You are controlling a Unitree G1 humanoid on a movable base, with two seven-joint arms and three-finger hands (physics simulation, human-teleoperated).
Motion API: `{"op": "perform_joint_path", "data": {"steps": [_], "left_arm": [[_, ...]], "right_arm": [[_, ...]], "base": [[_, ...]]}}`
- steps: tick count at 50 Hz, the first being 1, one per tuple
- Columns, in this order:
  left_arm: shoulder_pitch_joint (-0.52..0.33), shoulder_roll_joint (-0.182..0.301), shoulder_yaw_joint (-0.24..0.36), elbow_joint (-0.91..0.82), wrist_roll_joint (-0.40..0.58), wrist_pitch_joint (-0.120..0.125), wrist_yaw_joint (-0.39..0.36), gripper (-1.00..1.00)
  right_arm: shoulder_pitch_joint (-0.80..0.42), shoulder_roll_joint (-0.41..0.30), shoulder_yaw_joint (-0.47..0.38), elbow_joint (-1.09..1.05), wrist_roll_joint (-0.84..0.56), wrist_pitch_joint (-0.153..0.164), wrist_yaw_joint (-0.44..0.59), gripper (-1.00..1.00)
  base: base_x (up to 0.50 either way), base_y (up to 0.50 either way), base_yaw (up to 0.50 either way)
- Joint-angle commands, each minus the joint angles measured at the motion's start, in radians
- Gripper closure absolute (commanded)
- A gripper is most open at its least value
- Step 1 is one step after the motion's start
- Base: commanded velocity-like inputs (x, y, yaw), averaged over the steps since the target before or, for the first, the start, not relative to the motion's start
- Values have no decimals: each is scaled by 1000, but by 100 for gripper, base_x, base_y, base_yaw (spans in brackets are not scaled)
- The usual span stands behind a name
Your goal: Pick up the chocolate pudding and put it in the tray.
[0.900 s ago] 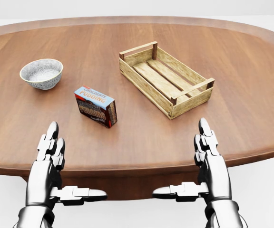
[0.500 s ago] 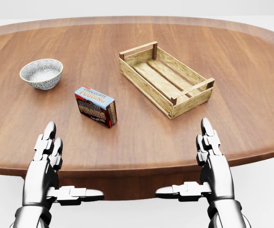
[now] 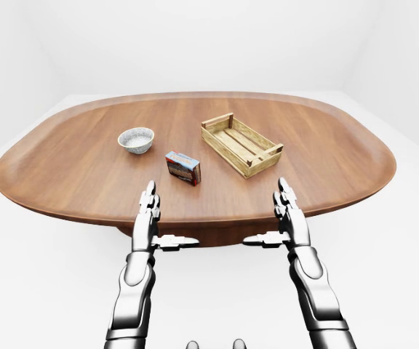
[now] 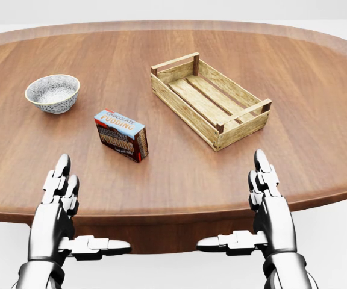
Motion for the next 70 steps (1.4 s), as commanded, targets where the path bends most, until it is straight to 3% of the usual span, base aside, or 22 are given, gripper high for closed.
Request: {"op": "perform_joint_path", "data": {"steps": [1, 13, 18, 36, 70], "left_arm": [[0, 0, 0, 0, 0, 0, 0, -100], [0, 0, 0, 0, 0, 0, 0, -100], [0, 0, 0, 0, 0, 0, 0, -100], [0, 0, 0, 0, 0, 0, 0, -100], [0, 0, 0, 0, 0, 0, 0, -100]], "right_arm": [[1, 0, 1, -2, -2, 1, 1, -100], [1, 0, 1, -2, -4, 1, 1, -100], [-3, 0, -1, 17, -3, -13, 1, -100], [2, 2, 1, -1, 0, 1, -1, -100], [-1, 0, -4, 7, 10, 1, 0, -100]], "base": [[0, 0, 0], [0, 21, 0], [0, 36, 0], [0, 35, 0], [0, 0, 0]]}}
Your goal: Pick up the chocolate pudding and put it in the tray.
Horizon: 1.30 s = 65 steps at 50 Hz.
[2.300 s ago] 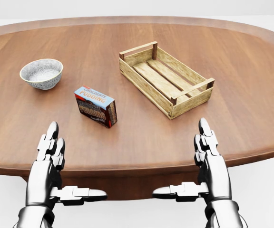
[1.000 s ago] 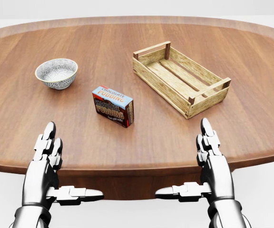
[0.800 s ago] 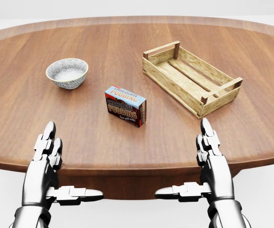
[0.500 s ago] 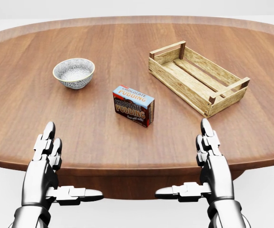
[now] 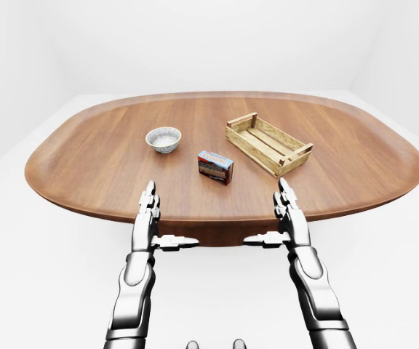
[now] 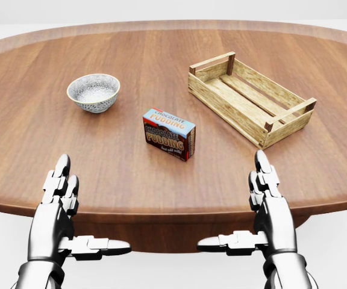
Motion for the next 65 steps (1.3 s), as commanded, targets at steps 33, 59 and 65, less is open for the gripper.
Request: {"op": "perform_joint_path", "data": {"steps": [33, 59, 65], "left_arm": [[0, 0, 0, 0, 0, 0, 0, -100], [0, 0, 0, 0, 0, 0, 0, -100], [0, 0, 0, 0, 0, 0, 0, -100]], "right_arm": [[1, 0, 0, -2, 2, 1, 0, -100], [2, 1, 1, -1, 2, 1, -2, -100], [-5, 0, -2, 17, 3, -9, -1, -100]], "base": [[21, 0, 0], [21, 0, 0], [20, 0, 0]]}}
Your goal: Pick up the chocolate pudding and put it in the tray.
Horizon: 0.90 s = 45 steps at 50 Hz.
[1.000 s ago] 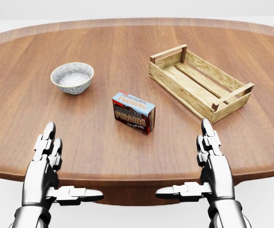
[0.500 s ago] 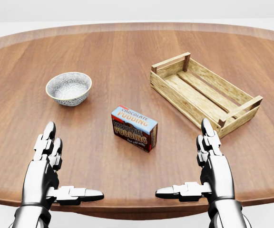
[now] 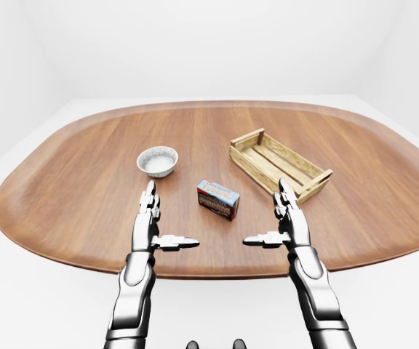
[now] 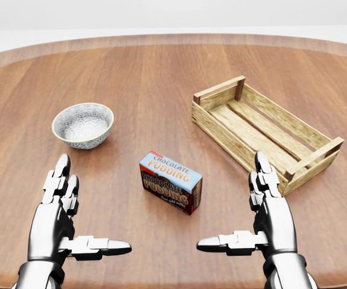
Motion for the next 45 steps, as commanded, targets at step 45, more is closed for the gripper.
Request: {"op": "perform_joint_path", "data": {"steps": [45], "left_arm": [[-1, 0, 4, 2, -14, -7, -10, -100]], "right_arm": [[100, 11, 23, -194, -88, -100, -31, -100]], "base": [[20, 0, 0]]}}
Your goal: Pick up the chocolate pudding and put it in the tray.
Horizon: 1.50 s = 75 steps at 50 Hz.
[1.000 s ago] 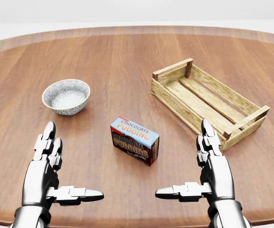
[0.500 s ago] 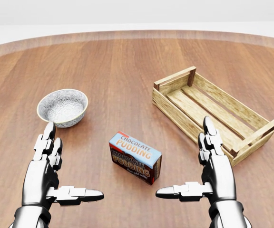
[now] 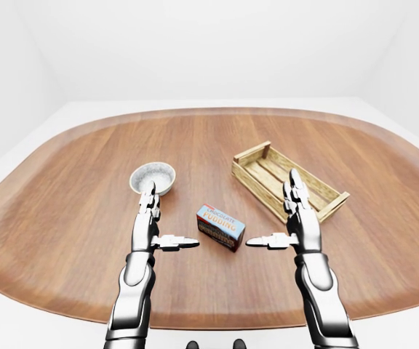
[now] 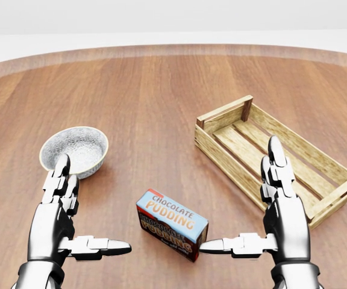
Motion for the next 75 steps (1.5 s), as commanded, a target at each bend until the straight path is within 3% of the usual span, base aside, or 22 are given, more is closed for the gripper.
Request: {"op": "perform_joint_path", "data": {"steps": [1, 23, 32, 43, 44, 45, 48, 50, 54, 65, 75], "left_arm": [[-2, 0, 4, 4, -13, -7, -9, -100], [11, -1, 2, -24, -19, -7, -11, -100], [10, -2, 3, -11, -21, -33, -12, -100], [9, -1, 3, -15, -22, -29, -10, -100], [8, -1, 3, -13, -22, -31, -9, -100], [7, 0, 1, -6, -2, -50, 2, -100], [7, -2, 1, 0, -6, -46, -1, -100], [9, -3, -3, 16, 11, -68, 11, -100], [9, -2, -2, 2, 11, -52, 12, -100], [2, -1, 0, 20, 12, -59, 14, -100], [4, -2, -1, 7, 9, -46, 15, -100]], "right_arm": [[13, 2, 4, -22, -18, 0, -5, -100], [19, 2, 7, -33, -10, 0, 5, -100], [15, 2, 6, -24, -8, 0, 6, -100], [13, 2, 6, -22, -7, 0, 6, -100], [13, 2, 6, -23, -7, 0, 6, -100], [14, 2, 7, -26, -8, 0, 5, -100], [15, 3, 7, -30, -8, 0, 5, -100], [19, 3, 9, -33, -6, 0, 8, -100], [28, 6, 19, -58, -10, 0, 9, -100], [17, 5, 38, 5, -42, 0, 5, -100], [18, 5, 66, 101, -94, 0, 1, -100]], "base": [[20, 0, 0], [13, 0, 0], [0, 0, 0], [0, 0, 0], [0, 0, 0], [0, 0, 0], [0, 0, 0], [0, 0, 0], [0, 0, 0], [0, 0, 0], [0, 0, 0]]}}
